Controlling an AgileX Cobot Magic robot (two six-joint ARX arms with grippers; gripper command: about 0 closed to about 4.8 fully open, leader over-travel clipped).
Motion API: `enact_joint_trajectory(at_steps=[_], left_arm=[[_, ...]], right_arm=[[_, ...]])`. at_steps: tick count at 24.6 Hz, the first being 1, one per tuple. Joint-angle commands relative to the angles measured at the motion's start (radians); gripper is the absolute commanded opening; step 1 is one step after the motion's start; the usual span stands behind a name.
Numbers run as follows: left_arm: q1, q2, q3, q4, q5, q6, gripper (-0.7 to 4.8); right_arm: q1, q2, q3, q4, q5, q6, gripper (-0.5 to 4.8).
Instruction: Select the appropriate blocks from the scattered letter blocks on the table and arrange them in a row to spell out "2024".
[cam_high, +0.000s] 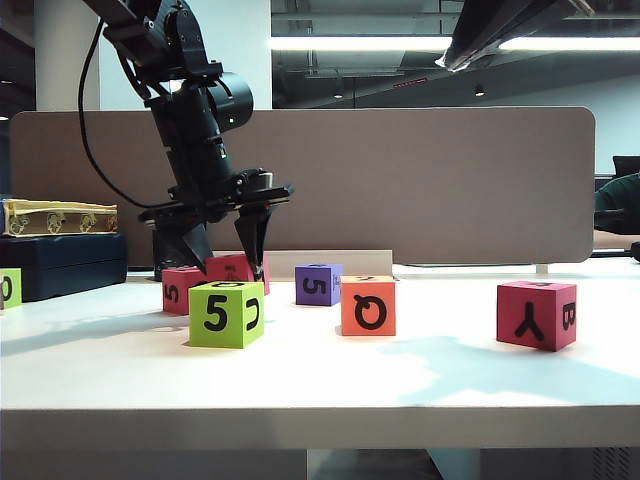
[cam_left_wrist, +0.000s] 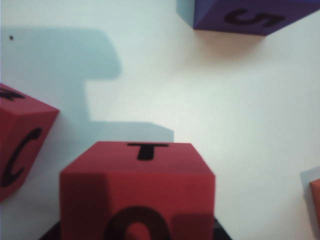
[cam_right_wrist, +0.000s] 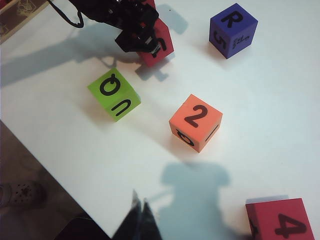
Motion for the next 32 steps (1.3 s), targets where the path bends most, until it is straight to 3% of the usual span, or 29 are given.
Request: enact_joint_trajectory(at_steps=[1, 7, 11, 14, 16, 21, 23, 28, 32], left_arm=[[-0.003, 0.005, 0.004, -0.014, 0.009, 0.001, 2.69], [-0.003, 0.019, 0.004, -0.024, 0.015, 0.0, 2.85], [-0.003, 0.023, 0.004, -0.021, 0.033, 0.0, 3.47], [-0.003, 0.023, 0.004, -0.013, 0.033, 0.001, 3.58], [-0.002, 0.023, 0.004, -0.007, 0.032, 0.002, 4.09], [-0.002, 0.023, 0.024, -0.011, 0.031, 0.004, 4.18], [-0.002, 0.023, 0.1, -0.069, 0.027, 0.005, 4.67], [-0.025, 0.022, 0.256, -0.212, 0.035, 0.0, 4.67], [-0.083, 0.022, 0.269, -0.225, 0.036, 0.0, 4.66]], right_arm=[[0.001, -0.003, 0.004, 0.014, -0.002, -0.005, -0.04], [0.001, -0.003, 0.004, 0.013, -0.002, -0.005, -0.04], [0.001, -0.003, 0.004, 0.012, -0.002, -0.005, -0.04], [0.001, -0.003, 0.004, 0.012, -0.002, -0.005, -0.04], [0.001, -0.003, 0.004, 0.012, -0.002, -0.005, -0.04], [0.001, -0.003, 0.004, 0.011, -0.002, -0.005, -0.04], [0.001, -0.003, 0.004, 0.011, -0.002, -0.005, -0.04], [0.001, -0.003, 0.004, 0.012, -0.002, -0.005, -0.04], [0.001, -0.003, 0.004, 0.019, 0.001, -0.005, -0.04]])
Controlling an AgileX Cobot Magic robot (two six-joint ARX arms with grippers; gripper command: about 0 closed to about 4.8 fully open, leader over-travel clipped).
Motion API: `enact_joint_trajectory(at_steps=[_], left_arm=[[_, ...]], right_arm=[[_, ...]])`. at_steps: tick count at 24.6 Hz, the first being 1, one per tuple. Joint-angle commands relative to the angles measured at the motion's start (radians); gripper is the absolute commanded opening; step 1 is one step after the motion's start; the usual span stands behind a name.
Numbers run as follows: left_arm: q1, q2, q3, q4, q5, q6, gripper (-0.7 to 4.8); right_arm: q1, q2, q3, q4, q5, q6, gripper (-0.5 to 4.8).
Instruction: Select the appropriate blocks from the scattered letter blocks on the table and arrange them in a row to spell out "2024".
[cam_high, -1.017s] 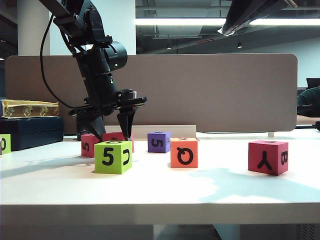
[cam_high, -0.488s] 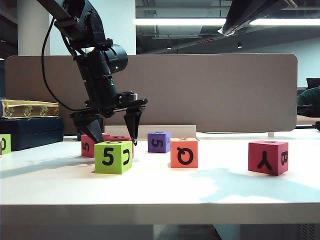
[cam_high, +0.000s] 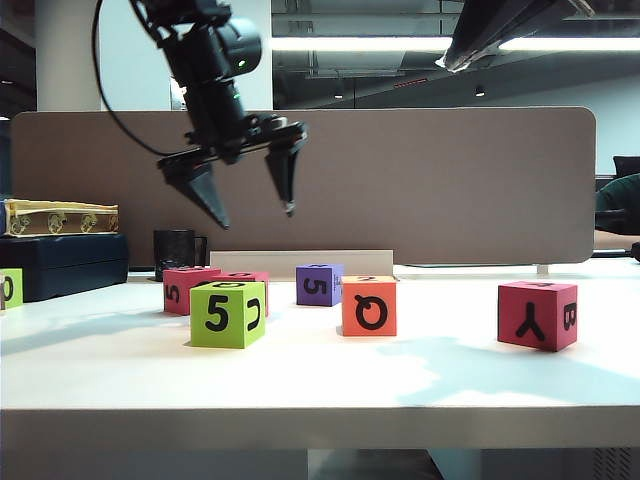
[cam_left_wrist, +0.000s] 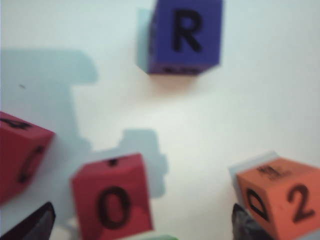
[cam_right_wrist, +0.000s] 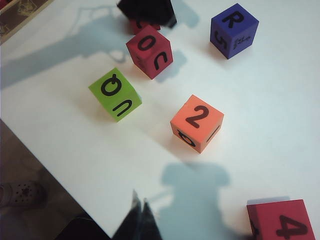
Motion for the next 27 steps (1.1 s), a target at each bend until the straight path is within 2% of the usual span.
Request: enact_joint_trajectory(at_steps=[1, 4, 7, 9, 19, 27], left_arm=[[-0.059, 0.002, -0.002, -0.019, 0.008, 0.0, 4.66], [-0.105, 0.004, -0.003, 0.001, 0.005, -0.005, 4.66], [-0.137, 0.004, -0.003, 0.035, 0.005, -0.047, 4.66], [-0.159, 0.008, -0.003, 0.056, 0.003, -0.086, 4.66], [-0.215, 0.075, -0.007, 0.094, 0.024, -0.216, 4.66], [-0.249, 0.109, -0.008, 0.119, 0.023, -0.26, 4.66]], right_arm=[[0.001, -0.002, 0.004, 0.019, 0.001, -0.005, -0.04], [0.001, -0.003, 0.004, 0.018, 0.002, -0.005, -0.04], [0.001, -0.003, 0.005, 0.016, 0.008, -0.005, -0.04], [0.001, -0.009, 0.005, 0.011, 0.052, -0.005, -0.04], [-0.002, -0.057, 0.005, -0.057, 0.154, -0.005, -0.04], [-0.002, -0.06, 0.005, -0.106, 0.185, -0.005, -0.04]])
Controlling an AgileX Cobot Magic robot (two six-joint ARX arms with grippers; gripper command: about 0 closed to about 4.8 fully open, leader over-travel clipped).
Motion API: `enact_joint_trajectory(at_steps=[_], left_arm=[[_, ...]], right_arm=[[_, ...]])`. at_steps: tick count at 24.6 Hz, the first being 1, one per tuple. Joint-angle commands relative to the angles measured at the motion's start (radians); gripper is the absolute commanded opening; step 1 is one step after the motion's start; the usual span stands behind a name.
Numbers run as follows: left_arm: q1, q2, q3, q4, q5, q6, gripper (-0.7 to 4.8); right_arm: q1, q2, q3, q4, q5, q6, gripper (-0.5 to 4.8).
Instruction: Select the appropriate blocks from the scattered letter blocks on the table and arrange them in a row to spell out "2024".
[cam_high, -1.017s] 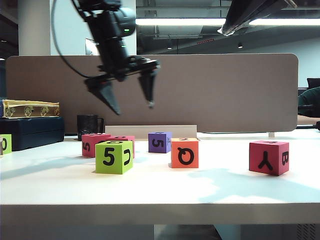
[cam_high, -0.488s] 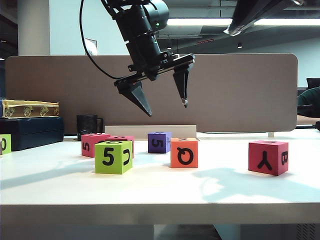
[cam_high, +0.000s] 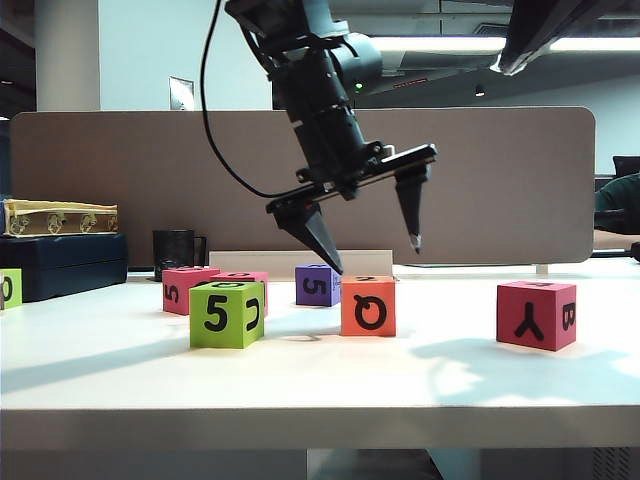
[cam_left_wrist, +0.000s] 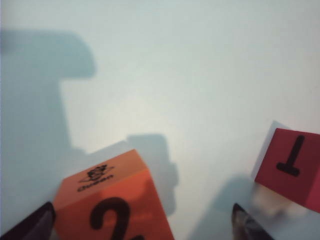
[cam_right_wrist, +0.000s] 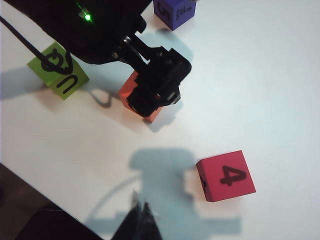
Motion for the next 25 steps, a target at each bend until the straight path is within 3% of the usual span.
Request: enact_joint_trajectory(at_steps=[1, 8, 15, 25], left_arm=[[-0.006, 0.006, 0.001, -0.005, -0.009, -0.031, 4.66], [-0.008, 0.008, 0.001, -0.06, -0.086, -0.028, 4.66], [-0.024, 0.005, 0.009, -0.005, -0.042, -0.02, 4.66], [-0.027, -0.003, 0.027, -0.05, -0.095, 0.0, 4.66]], right_arm=[[0.001, -0.006, 0.004, -0.001, 0.002, -0.003, -0.04], [0.001, -0.006, 0.004, -0.011, -0.002, -0.003, -0.04], [0.001, -0.006, 0.004, -0.002, -0.002, -0.003, -0.04], [0.001, -0.006, 0.004, -0.002, -0.009, -0.003, -0.04]])
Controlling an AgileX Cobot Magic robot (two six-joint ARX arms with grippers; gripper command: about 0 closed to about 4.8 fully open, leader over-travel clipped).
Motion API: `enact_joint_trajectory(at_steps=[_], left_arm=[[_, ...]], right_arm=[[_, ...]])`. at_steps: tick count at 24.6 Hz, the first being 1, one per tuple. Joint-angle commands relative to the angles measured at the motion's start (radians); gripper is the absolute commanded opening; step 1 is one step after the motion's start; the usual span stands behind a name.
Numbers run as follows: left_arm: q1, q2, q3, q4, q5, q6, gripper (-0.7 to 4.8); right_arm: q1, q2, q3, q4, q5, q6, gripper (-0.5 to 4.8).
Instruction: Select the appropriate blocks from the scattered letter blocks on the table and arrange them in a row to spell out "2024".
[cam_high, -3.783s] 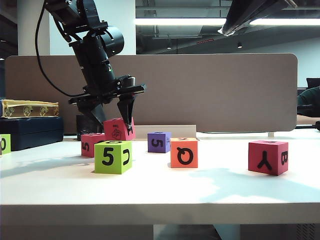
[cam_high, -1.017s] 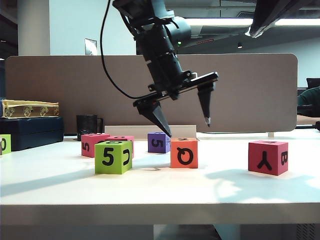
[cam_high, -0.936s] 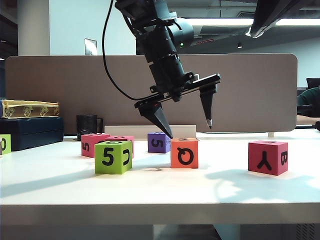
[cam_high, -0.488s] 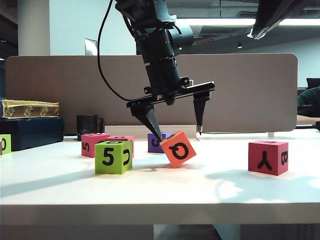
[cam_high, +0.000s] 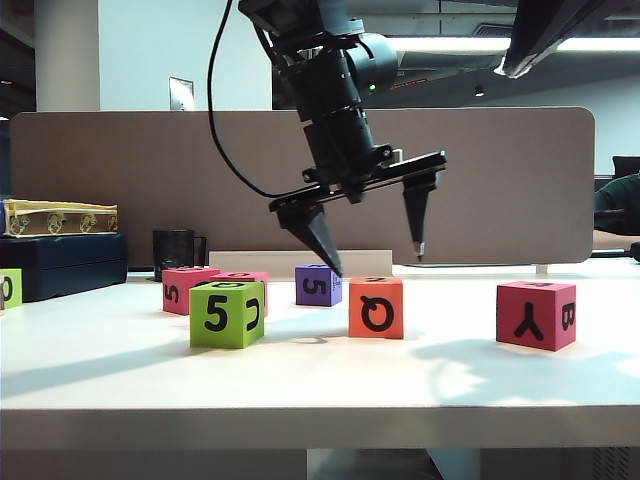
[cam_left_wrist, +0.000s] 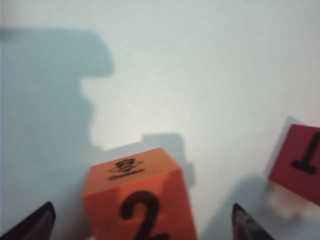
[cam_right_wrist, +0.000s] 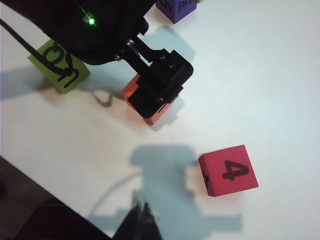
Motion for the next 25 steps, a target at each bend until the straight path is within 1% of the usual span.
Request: enact_joint_trajectory(at_steps=[1, 8, 11, 17, 18, 19, 20, 25], left_arm=[[-0.003, -0.011, 0.014, -0.006, -0.022, 0.012, 4.66], [-0.009, -0.015, 0.01, -0.043, -0.017, 0.0, 4.65], [-0.019, -0.011, -0.002, -0.037, -0.019, -0.016, 4.57], [-0.032, 0.007, -0.002, -0.014, -0.019, -0.019, 4.55], [-0.032, 0.015, -0.002, -0.006, -0.019, -0.019, 4.16], [-0.033, 0.022, -0.002, -0.004, -0.024, -0.019, 3.55], [-0.034, 0.022, -0.002, -0.002, -0.026, -0.019, 3.46], [-0.032, 0.027, -0.002, 0.007, -0.04, -0.019, 3.4]], right_arm=[[0.001, -0.005, 0.004, 0.017, -0.006, -0.003, -0.04], [0.001, -0.005, 0.004, 0.017, -0.006, -0.003, -0.04], [0.001, -0.005, 0.004, 0.017, -0.007, -0.003, -0.04], [0.001, -0.005, 0.004, 0.017, -0.006, -0.003, -0.04], [0.001, -0.005, 0.004, 0.017, -0.006, -0.003, -0.04], [0.001, -0.005, 0.004, 0.016, -0.007, -0.003, -0.04], [0.001, -0.005, 0.004, 0.016, -0.007, -0.003, -0.04], [0.001, -0.005, 0.004, 0.016, -0.006, -0.003, -0.04]])
